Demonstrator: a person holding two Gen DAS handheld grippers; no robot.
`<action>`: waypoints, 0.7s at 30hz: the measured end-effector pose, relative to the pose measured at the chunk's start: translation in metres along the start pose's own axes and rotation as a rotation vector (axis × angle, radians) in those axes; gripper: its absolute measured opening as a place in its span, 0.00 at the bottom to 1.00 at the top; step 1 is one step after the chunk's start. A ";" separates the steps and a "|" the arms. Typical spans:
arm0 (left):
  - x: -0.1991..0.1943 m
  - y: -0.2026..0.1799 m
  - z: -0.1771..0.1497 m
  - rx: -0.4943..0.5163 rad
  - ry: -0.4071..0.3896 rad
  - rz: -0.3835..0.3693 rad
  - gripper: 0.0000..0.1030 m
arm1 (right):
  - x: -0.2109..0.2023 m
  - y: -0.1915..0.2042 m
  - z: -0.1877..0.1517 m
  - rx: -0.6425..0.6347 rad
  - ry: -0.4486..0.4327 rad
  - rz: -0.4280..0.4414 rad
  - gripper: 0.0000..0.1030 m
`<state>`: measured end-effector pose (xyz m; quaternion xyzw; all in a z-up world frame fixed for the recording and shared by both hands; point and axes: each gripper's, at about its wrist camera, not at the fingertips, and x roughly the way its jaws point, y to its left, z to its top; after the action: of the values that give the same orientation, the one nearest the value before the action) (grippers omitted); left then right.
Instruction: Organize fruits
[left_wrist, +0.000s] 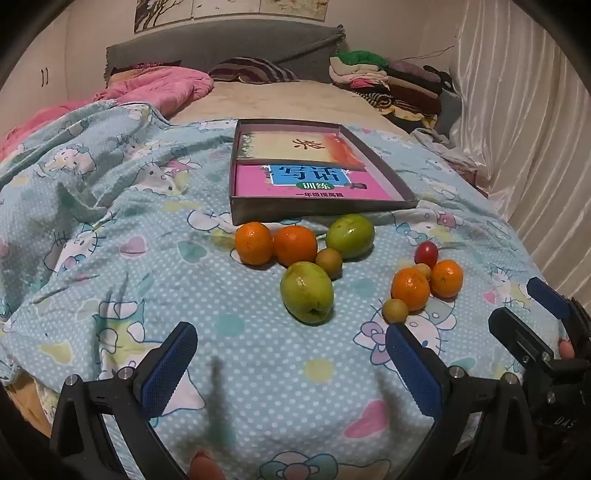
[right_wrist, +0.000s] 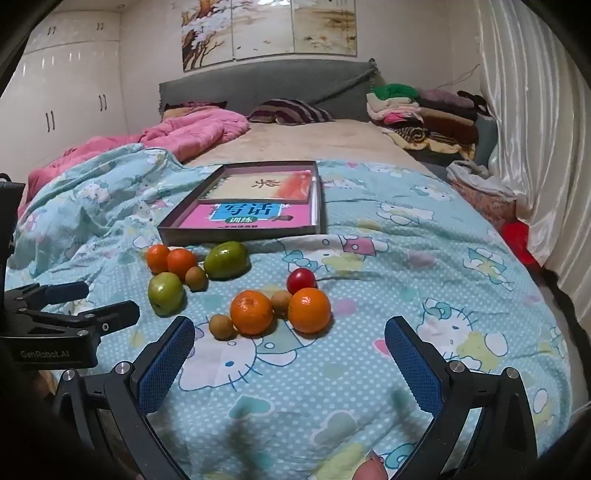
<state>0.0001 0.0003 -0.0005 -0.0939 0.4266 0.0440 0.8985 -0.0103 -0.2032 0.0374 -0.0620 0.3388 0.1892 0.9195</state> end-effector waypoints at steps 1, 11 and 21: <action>0.001 0.001 0.000 -0.005 0.007 -0.001 1.00 | 0.000 0.000 0.000 0.009 -0.002 0.009 1.00; 0.002 0.001 0.003 0.004 0.012 0.003 1.00 | -0.001 0.002 0.002 0.008 -0.003 0.009 1.00; -0.003 -0.001 0.000 0.012 0.001 -0.002 1.00 | 0.000 0.003 0.000 0.003 0.008 -0.001 1.00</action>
<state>-0.0011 -0.0009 0.0020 -0.0888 0.4271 0.0406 0.8989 -0.0113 -0.2008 0.0378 -0.0617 0.3427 0.1879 0.9184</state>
